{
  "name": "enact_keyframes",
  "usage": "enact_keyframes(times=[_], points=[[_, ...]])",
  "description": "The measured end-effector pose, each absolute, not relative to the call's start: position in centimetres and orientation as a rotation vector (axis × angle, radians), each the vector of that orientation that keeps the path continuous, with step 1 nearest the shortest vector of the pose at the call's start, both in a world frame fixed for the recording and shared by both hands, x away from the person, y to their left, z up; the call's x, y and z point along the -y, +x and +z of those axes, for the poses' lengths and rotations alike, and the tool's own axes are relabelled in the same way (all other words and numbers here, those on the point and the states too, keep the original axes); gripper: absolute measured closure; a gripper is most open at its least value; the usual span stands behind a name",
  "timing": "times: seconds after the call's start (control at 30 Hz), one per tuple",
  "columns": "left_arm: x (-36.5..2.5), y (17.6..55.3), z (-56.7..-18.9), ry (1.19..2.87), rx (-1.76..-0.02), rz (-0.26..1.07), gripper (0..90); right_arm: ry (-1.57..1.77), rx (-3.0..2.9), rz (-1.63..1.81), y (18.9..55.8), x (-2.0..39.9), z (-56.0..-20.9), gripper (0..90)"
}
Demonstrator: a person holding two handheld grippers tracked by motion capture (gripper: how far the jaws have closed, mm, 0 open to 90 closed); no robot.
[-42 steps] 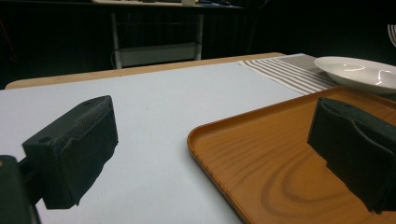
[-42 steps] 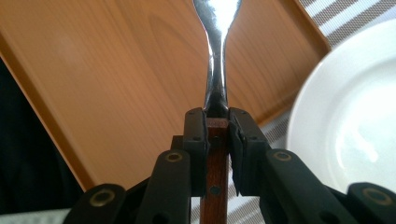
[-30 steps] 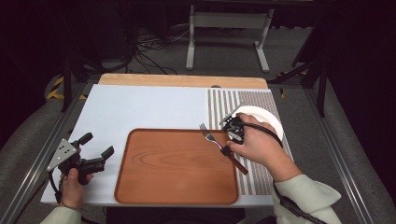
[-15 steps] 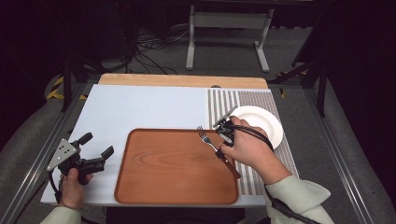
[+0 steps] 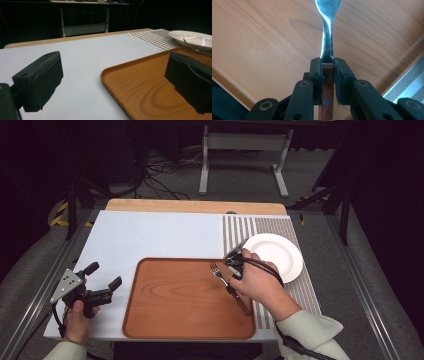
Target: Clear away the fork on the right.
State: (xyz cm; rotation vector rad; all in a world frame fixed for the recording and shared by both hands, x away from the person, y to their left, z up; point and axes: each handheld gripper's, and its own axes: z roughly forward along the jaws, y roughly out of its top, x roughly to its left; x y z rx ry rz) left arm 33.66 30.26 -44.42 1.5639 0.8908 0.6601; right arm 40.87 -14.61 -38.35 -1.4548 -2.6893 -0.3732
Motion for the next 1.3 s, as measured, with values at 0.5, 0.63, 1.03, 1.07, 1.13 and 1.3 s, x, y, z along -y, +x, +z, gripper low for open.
enact_keyframes(times=[0.5, 0.63, 1.03, 1.07, 1.13, 1.3], points=[[-30.3, 33.7, -44.4, 1.565, -0.892, 0.66, 2.6, -1.595, 2.605, -0.308, 41.0, 14.4, -40.2, 78.0], [-30.3, 33.7, -44.4, 1.565, -0.892, 0.66, 2.6, -1.63, 2.593, -0.281, 41.0, 14.3, -40.5, 78.0], [-30.4, 33.7, -44.5, 1.565, -0.897, 0.654, 2.6, -1.645, 2.551, -0.226, 40.9, 14.2, -41.1, 77.8], [-30.4, 33.7, -44.5, 1.565, -0.897, 0.654, 2.6, -1.648, 2.546, -0.225, 40.9, 14.2, -41.2, 77.8], [-30.4, 33.7, -44.5, 1.565, -0.897, 0.653, 2.6, -1.646, 2.544, -0.224, 40.9, 14.2, -41.2, 77.7], [-30.4, 33.7, -44.5, 1.562, -0.897, 0.654, 2.6, -1.632, 2.534, -0.271, 41.0, 14.2, -40.9, 65.7]])
